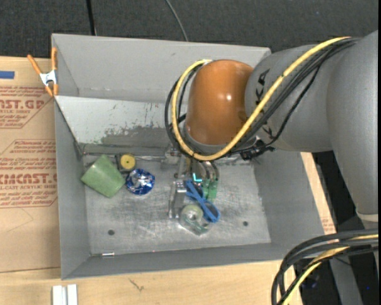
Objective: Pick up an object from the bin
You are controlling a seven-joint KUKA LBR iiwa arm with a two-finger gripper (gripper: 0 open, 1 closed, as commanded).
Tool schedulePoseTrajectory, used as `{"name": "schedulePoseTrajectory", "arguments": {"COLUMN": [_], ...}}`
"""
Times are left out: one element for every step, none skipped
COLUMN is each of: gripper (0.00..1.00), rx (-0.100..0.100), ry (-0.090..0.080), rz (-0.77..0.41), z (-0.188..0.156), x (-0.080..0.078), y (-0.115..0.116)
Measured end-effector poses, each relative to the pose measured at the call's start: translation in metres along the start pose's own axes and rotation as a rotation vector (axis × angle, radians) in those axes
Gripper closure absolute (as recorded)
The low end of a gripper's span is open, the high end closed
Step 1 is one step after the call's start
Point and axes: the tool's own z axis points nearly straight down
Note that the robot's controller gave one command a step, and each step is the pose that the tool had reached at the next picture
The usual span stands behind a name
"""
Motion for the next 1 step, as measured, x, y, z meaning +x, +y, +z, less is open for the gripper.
{"name": "schedulePoseTrajectory", "arguments": {"gripper": [0.00], "rx": [-0.004], "ry": [-0.021], "rz": [0.043], "z": [0.0890], "x": [-0.0102], "y": [0.0229]}}
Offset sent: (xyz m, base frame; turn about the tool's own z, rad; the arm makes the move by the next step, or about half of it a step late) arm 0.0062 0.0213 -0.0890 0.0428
